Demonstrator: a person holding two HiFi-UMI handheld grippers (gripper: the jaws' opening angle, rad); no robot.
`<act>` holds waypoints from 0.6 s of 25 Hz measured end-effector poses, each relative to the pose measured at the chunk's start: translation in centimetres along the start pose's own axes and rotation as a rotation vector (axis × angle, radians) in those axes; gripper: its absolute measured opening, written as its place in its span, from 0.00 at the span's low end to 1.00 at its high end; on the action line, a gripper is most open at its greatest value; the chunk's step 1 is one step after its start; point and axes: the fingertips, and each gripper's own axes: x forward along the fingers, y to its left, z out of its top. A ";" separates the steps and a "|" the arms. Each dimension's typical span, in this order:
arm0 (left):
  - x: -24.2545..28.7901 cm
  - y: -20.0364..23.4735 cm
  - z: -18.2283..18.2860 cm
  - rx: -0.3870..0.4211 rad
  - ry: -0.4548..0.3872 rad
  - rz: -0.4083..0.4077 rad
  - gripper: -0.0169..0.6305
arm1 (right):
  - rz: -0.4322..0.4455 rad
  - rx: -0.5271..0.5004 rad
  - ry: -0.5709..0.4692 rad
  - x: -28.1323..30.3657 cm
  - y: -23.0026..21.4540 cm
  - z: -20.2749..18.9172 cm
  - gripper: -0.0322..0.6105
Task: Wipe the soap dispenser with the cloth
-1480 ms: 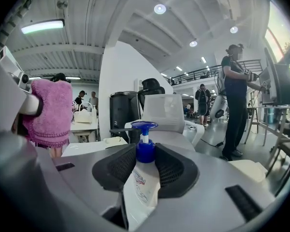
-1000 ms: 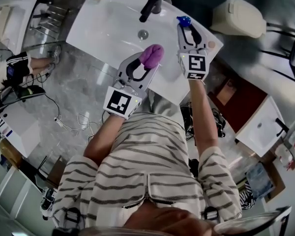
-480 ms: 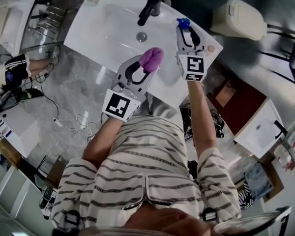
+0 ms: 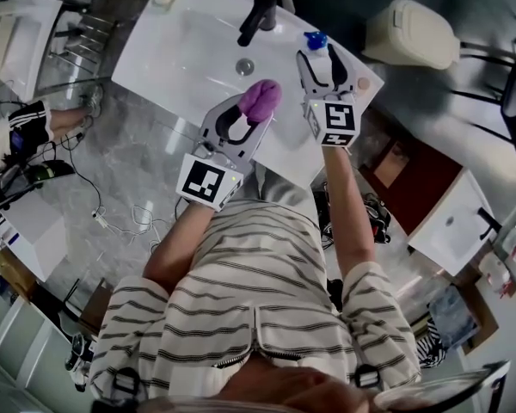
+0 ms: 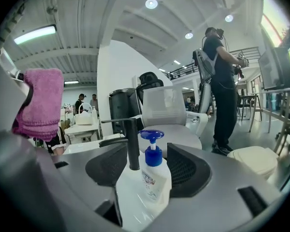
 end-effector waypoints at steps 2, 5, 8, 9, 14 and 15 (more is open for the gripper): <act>-0.3 0.1 0.4 0.005 -0.008 0.018 0.23 | -0.010 0.037 -0.022 -1.0 0.1 1.1 0.43; -1.0 0.0 1.3 0.004 -0.025 0.050 0.23 | -0.014 0.066 -0.054 -2.8 0.8 3.2 0.39; -1.8 -0.1 2.3 0.009 -0.045 0.071 0.23 | -0.013 0.076 -0.084 -4.5 1.8 5.3 0.37; -2.1 -0.2 2.5 0.009 -0.050 0.076 0.23 | -0.014 0.077 -0.093 -5.1 2.1 5.8 0.36; -3.2 -0.2 3.6 0.021 -0.070 0.104 0.23 | -0.015 0.084 -0.136 -7.9 3.1 7.9 0.30; -3.4 -0.3 3.8 0.024 -0.075 0.107 0.23 | -0.016 0.084 -0.144 -8.5 3.2 8.4 0.27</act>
